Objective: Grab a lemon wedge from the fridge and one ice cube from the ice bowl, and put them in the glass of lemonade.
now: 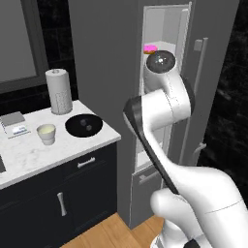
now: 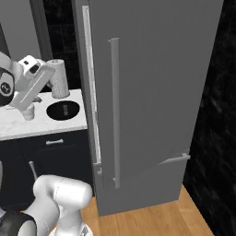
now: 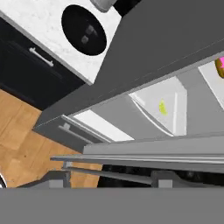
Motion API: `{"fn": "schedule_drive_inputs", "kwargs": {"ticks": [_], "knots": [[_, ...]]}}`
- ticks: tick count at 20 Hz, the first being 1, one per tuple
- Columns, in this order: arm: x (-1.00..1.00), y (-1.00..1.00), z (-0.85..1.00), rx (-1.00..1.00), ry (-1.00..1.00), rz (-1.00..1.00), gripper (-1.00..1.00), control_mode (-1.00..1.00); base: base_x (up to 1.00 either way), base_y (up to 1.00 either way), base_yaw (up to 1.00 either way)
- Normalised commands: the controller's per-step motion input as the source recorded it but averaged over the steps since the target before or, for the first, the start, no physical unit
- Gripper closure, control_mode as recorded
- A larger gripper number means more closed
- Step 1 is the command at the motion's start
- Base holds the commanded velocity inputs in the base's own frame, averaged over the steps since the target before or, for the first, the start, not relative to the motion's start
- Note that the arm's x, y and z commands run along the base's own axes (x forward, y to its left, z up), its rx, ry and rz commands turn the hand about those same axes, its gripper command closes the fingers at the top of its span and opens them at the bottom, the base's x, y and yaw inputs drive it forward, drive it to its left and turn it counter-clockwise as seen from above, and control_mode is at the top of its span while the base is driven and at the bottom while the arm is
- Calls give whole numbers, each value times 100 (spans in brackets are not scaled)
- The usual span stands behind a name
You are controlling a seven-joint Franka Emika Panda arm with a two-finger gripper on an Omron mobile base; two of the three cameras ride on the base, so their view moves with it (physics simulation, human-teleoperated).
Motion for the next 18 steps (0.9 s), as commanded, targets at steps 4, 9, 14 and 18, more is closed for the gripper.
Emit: {"fn": "schedule_drive_inputs", "kwargs": {"ticks": [4,9,14,18], "knots": [[91,5,-4,-44,0,-25,-100,-100,0,0,0],[99,-16,-39,-32,0,-28,-100,-100,0,0,0],[43,-47,-18,-20,1,-34,-100,-100,0,0,0],[0,-65,0,-4,0,-29,-100,-100,0,0,0]]}}
